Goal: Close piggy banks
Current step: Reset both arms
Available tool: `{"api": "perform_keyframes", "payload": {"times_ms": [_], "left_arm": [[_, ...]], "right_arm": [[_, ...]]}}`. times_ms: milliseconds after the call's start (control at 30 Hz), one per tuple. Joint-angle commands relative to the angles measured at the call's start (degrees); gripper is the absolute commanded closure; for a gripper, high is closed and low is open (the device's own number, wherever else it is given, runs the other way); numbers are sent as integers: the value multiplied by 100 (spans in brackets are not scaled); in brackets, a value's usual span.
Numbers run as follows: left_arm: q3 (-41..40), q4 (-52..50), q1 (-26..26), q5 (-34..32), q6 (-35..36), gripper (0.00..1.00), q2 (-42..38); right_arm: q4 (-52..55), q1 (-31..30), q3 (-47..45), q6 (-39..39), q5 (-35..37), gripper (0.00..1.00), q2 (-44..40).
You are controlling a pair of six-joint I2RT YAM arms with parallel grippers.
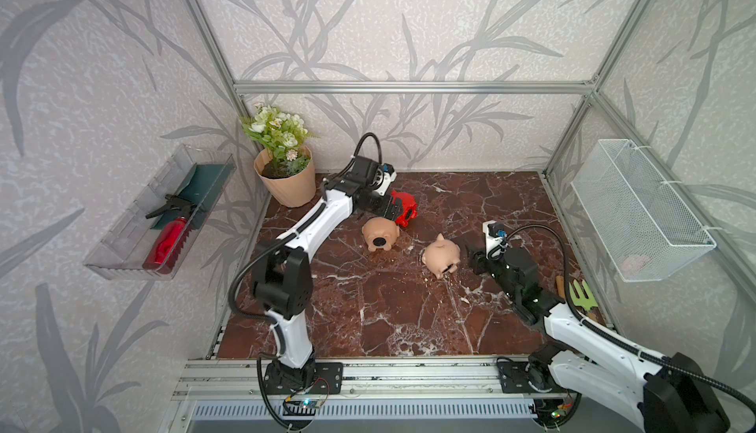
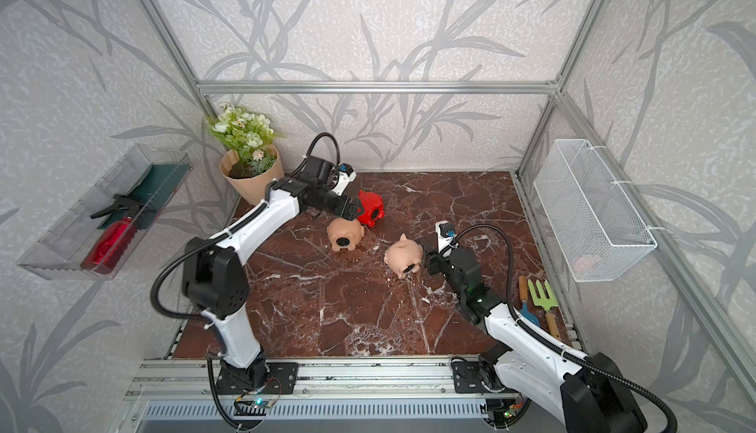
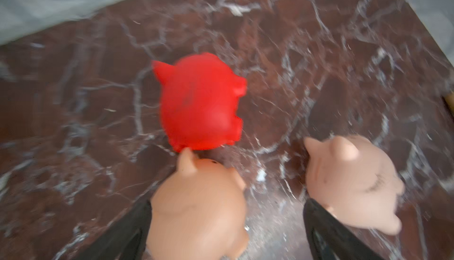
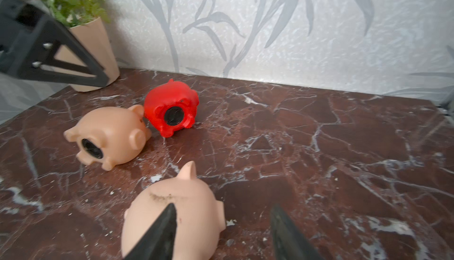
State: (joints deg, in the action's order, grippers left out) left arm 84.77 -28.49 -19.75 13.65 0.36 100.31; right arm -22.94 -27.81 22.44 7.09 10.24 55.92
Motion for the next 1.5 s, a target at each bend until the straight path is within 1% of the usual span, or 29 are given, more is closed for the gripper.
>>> {"api": "perform_keyframes", "payload": {"times_ms": [0,67,100,167,200,300,367,400,433,500,567,633,667,700,767,800,867,900,967,1033,1067,1100,1133,1167,1200,1267,1333,1367,1467], "left_arm": [[-1515,2611,162,-1804,-633,1,-894],[-2545,3594,293,-2583,-672,1,-1420],[-2946,3998,356,-2872,-673,1,-1592],[-3766,4686,478,-3567,-674,0,-1927],[-4087,4919,560,-3798,-699,0,-2035],[-5058,5835,803,-4119,-632,0,-2281],[-5607,6609,892,-4309,-349,0,-2238],[-5721,6934,906,-4586,-263,0,-2222],[-5754,6803,930,-4644,-258,0,-2311],[-5829,6855,1005,-4698,-76,0,-2375],[-5915,6984,1091,-4579,127,0,-2338],[-6015,7309,1177,-4570,217,0,-2149],[-5952,7038,1219,-4549,28,0,-2123],[-5920,6896,1312,-4306,-58,0,-2073],[-5948,7103,1471,-4116,-197,0,-1804],[-5994,7295,1583,-3961,-275,0,-1610],[-6199,8000,1765,-3587,-334,0,-1247],[-6297,8145,1804,-3381,-386,0,-1181],[-6398,8620,1844,-3272,-295,0,-948],[-6279,8056,1855,-3247,-405,0,-1136],[-6287,8055,1852,-3237,-412,0,-1137],[-6340,8304,1853,-3246,-391,0,-1065],[-6388,8540,1853,-3268,-321,0,-987],[-6378,8454,1843,-3319,-360,0,-1017],[-6343,8287,1847,-3321,-399,0,-1076],[-6374,8478,1843,-3326,-343,0,-1010],[-6361,8384,1843,-3331,-360,0,-1038],[-6362,8399,1843,-3329,-365,1,-1041],[-6368,8433,1838,-3334,-352,0,-1029]], "right_arm": [[160,374,206,-166,227,29,90],[141,705,301,-85,148,25,306],[83,831,327,-72,140,23,427],[-98,1081,366,-89,76,20,721],[-185,1165,382,-126,59,20,862],[-394,1478,426,-126,-78,19,1272],[-302,1715,534,-10,-11,13,1473],[-363,1784,542,-70,6,8,1544],[-555,1829,498,-239,57,5,1630],[-706,1867,458,-487,325,0,1747],[-780,1954,432,-653,443,1,1874],[-1097,2030,295,-784,468,1,1985],[-1337,2071,195,-849,461,1,2054],[-1526,2102,113,-904,445,1,2141],[-1900,2139,-26,-940,348,1,2384],[-2276,2136,-77,-988,302,1,2475],[-2226,2148,-94,-896,61,1,2426],[-2435,2157,-160,-886,-10,1,2516],[-3182,2166,-360,-890,-124,1,2875],[-4108,2165,-568,-999,-327,1,3420],[-4599,2161,-629,-1058,-396,1,3689],[-4450,2123,-645,-1072,-351,1,3542],[-3990,2131,-560,-1029,-377,1,3381],[-3615,2129,-401,-1013,-360,1,3326],[-3472,2131,-282,-1001,-297,1,3368],[-3527,2110,-181,-1026,-185,1,3532],[-3251,2104,-123,-1029,-250,1,3436],[-3481,2104,-158,-1065,-277,1,3509],[-3442,2103,-144,-1083,-308,1,3509]]}}
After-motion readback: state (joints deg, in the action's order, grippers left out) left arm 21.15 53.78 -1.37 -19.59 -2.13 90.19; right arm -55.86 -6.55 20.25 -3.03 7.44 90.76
